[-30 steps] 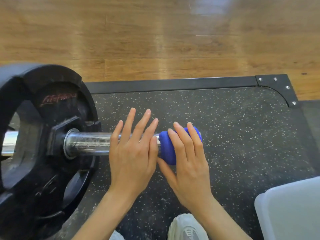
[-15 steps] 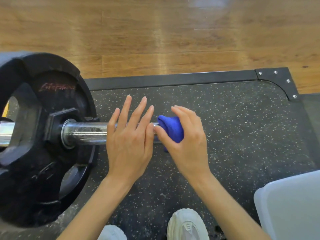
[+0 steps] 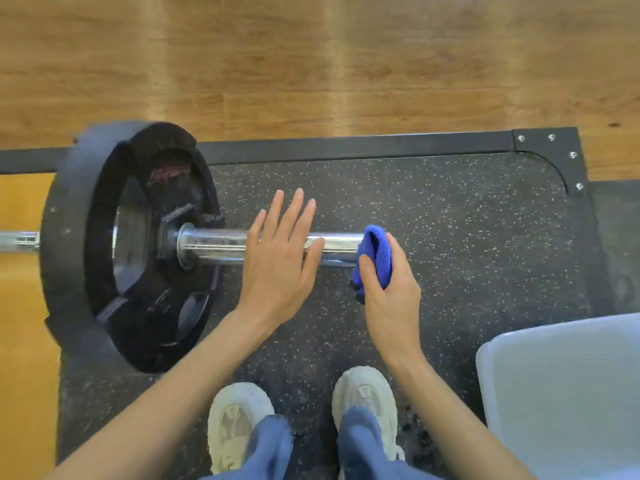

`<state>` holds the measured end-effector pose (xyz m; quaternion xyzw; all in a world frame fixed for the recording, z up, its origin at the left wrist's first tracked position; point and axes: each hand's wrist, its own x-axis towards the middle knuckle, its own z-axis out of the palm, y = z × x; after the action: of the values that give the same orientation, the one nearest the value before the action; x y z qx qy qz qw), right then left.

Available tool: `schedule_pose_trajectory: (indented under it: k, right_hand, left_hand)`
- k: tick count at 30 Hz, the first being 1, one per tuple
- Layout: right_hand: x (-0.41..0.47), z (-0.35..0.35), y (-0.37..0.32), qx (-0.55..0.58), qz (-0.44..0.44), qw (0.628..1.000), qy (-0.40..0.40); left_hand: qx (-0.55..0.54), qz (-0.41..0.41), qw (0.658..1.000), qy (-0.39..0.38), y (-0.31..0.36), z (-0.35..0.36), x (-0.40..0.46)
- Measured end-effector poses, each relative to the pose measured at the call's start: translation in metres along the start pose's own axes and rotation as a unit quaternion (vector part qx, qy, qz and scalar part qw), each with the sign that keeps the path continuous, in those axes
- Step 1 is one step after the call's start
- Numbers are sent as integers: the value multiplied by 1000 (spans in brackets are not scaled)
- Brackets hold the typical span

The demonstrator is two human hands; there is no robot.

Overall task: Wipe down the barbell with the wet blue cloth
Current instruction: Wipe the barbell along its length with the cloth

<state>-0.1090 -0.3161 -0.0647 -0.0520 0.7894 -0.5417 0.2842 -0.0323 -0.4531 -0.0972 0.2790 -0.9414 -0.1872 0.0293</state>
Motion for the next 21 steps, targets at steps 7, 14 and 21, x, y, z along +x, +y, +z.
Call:
schedule_pose_trajectory:
  k: [7, 14, 21]
  right_hand:
    - [4, -33, 3, -70, 7, 997, 26]
    - [29, -46, -3, -138, -44, 989, 44]
    - [23, -40, -39, -167, -88, 982, 22]
  left_hand:
    - [-35, 68, 997, -11, -13, -4, -9]
    - [-31, 118, 992, 32, -12, 5, -42]
    - [-52, 110, 993, -5, -9, -10, -116]
